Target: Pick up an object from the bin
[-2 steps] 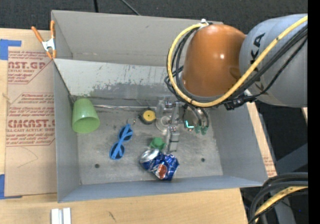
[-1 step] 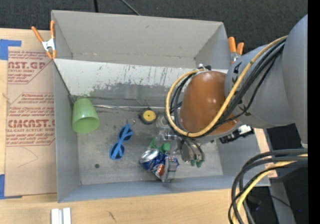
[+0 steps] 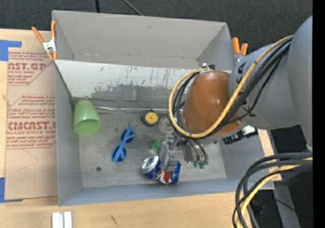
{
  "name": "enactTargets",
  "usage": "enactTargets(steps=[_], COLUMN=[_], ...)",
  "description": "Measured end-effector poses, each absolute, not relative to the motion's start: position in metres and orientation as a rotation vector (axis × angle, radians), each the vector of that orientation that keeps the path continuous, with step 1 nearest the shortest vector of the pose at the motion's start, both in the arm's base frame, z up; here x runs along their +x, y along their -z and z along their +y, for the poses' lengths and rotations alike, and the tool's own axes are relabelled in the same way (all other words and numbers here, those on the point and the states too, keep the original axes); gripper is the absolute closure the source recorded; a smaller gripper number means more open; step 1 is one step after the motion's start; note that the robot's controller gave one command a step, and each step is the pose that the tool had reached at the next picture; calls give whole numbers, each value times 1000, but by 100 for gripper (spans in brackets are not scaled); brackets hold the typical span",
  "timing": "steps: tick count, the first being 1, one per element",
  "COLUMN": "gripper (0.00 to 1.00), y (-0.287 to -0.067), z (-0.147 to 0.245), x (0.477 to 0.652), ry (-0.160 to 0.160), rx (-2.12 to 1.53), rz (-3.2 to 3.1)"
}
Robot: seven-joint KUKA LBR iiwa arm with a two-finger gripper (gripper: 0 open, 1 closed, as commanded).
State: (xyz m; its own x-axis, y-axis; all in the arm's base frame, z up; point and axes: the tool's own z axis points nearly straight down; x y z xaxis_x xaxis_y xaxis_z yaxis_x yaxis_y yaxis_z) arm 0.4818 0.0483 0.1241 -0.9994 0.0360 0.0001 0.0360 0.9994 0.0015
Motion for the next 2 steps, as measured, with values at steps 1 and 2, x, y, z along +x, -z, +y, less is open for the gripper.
enactTargets(steps=[1,2], gripper=[100,0], y=[-112,-111], z=[110,109], x=[483,483], ry=[3,2], rx=[594,590], rz=[-3088,-3087])
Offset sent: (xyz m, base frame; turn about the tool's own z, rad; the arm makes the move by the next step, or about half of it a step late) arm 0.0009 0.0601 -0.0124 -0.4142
